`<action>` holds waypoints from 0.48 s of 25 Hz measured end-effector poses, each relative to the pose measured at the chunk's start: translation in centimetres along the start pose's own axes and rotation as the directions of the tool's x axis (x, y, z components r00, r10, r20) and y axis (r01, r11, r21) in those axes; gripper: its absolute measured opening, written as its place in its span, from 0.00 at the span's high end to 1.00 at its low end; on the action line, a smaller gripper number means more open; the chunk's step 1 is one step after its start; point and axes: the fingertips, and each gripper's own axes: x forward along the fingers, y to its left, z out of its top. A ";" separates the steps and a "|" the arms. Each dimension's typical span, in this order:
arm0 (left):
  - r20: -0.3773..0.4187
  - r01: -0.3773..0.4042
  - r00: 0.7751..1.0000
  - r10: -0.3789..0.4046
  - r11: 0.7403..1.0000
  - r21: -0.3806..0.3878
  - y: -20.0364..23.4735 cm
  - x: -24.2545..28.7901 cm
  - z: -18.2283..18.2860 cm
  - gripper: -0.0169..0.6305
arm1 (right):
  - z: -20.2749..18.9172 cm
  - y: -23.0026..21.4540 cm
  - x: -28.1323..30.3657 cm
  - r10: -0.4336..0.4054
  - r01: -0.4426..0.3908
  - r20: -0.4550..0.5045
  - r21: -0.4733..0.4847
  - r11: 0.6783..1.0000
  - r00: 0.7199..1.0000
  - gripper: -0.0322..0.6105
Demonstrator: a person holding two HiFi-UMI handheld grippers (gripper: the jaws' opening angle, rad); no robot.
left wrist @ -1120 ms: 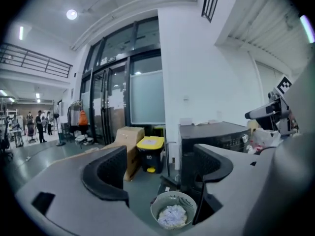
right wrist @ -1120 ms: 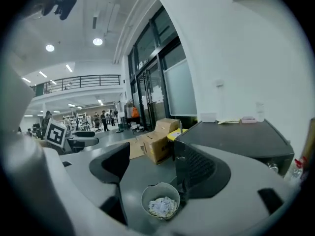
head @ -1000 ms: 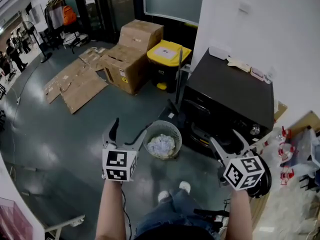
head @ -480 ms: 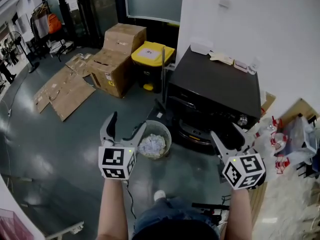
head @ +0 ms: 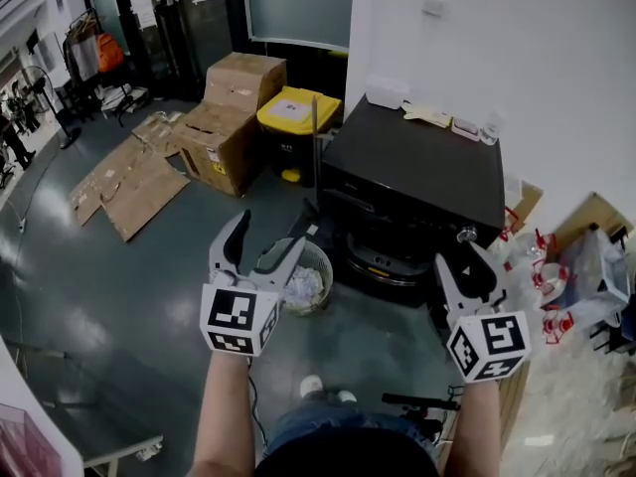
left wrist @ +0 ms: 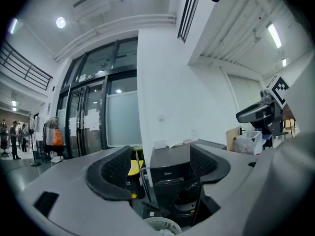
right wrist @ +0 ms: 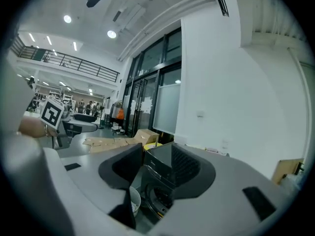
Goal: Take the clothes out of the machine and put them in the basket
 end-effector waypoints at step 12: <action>0.083 0.046 0.995 -0.052 0.996 0.075 -3.8 1.2 5.7 0.97 | 3.0 -4.3 -2.5 -0.062 0.062 0.094 -0.007 0.998 0.994 0.95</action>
